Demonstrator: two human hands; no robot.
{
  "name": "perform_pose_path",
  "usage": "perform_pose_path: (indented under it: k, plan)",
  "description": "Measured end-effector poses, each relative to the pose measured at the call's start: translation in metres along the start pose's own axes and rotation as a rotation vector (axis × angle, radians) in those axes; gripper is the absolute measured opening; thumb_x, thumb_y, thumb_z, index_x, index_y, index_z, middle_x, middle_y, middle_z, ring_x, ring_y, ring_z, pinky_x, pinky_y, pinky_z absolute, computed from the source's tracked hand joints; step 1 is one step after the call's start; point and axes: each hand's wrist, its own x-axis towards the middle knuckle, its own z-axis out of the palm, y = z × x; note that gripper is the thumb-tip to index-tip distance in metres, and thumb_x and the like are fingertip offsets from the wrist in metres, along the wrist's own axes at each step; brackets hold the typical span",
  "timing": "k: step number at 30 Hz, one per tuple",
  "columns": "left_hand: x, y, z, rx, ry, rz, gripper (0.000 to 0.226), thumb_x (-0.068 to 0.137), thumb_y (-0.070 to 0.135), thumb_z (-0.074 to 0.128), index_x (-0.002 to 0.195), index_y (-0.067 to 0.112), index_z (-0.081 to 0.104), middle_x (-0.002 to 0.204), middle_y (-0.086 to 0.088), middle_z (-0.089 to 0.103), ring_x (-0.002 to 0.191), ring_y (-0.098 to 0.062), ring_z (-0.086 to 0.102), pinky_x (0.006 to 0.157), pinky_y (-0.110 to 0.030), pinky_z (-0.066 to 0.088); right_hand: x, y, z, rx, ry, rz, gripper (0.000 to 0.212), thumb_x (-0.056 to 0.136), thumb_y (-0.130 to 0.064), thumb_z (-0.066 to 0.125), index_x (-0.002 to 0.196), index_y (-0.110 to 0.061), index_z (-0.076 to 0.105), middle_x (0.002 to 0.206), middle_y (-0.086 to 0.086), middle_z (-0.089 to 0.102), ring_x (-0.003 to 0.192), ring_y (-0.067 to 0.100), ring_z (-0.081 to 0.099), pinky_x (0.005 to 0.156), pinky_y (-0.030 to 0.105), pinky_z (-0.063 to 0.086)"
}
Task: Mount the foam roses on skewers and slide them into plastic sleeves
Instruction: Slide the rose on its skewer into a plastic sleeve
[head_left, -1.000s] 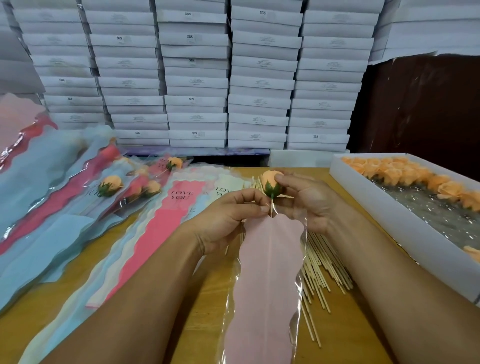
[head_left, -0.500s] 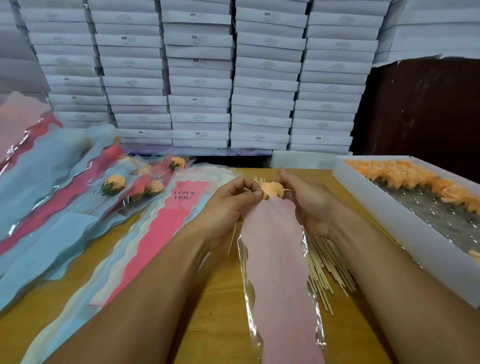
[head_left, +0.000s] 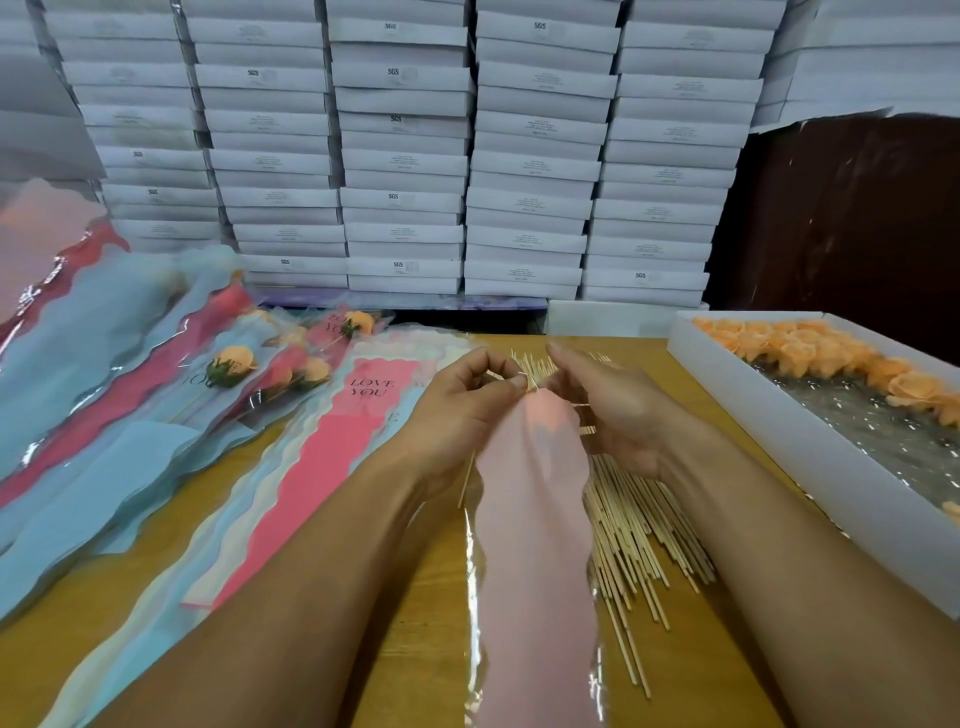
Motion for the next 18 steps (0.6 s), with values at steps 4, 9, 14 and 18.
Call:
perform_pose_path:
  k: [4, 9, 14, 18]
  plan:
    - [0.001, -0.001, 0.001, 0.029, 0.016, 0.034, 0.008, 0.096, 0.01, 0.062, 0.09, 0.014, 0.062, 0.081, -0.013, 0.049, 0.07, -0.023, 0.047, 0.061, -0.03, 0.04, -0.003, 0.001, 0.001, -0.003, -0.048, -0.002, 0.04, 0.08, -0.056, 0.075, 0.076, -0.017, 0.072, 0.068, -0.003, 0.069, 0.058, 0.013, 0.065, 0.05, 0.029, 0.052]
    - [0.003, -0.003, 0.001, 0.014, 0.11, 0.079, 0.012, 0.096, 0.009, 0.062, 0.086, 0.016, 0.062, 0.086, -0.014, 0.052, 0.08, -0.027, 0.048, 0.071, -0.04, 0.04, -0.005, 0.001, 0.0, 0.044, -0.149, 0.002, 0.073, 0.048, -0.041, 0.091, 0.112, -0.016, 0.067, 0.087, 0.003, 0.077, 0.069, 0.019, 0.071, 0.052, 0.03, 0.054]
    - [0.009, -0.003, -0.006, 0.056, 0.237, 0.108, 0.012, 0.095, 0.007, 0.061, 0.085, 0.014, 0.063, 0.083, -0.007, 0.054, 0.077, -0.021, 0.047, 0.069, -0.032, 0.04, -0.006, 0.0, 0.001, 0.125, -0.223, 0.086, 0.087, 0.059, -0.024, 0.088, 0.135, -0.005, 0.051, 0.102, 0.014, 0.074, 0.072, 0.025, 0.072, 0.05, 0.035, 0.058]
    - [0.018, -0.005, -0.016, 0.09, 0.364, 0.093, 0.018, 0.094, 0.008, 0.061, 0.079, 0.017, 0.062, 0.082, -0.001, 0.058, 0.073, -0.014, 0.05, 0.065, -0.026, 0.041, -0.009, 0.002, 0.002, -0.047, -0.353, 0.155, 0.046, 0.067, -0.027, 0.085, 0.101, 0.003, 0.072, 0.091, 0.017, 0.074, 0.073, 0.027, 0.071, 0.054, 0.034, 0.062]
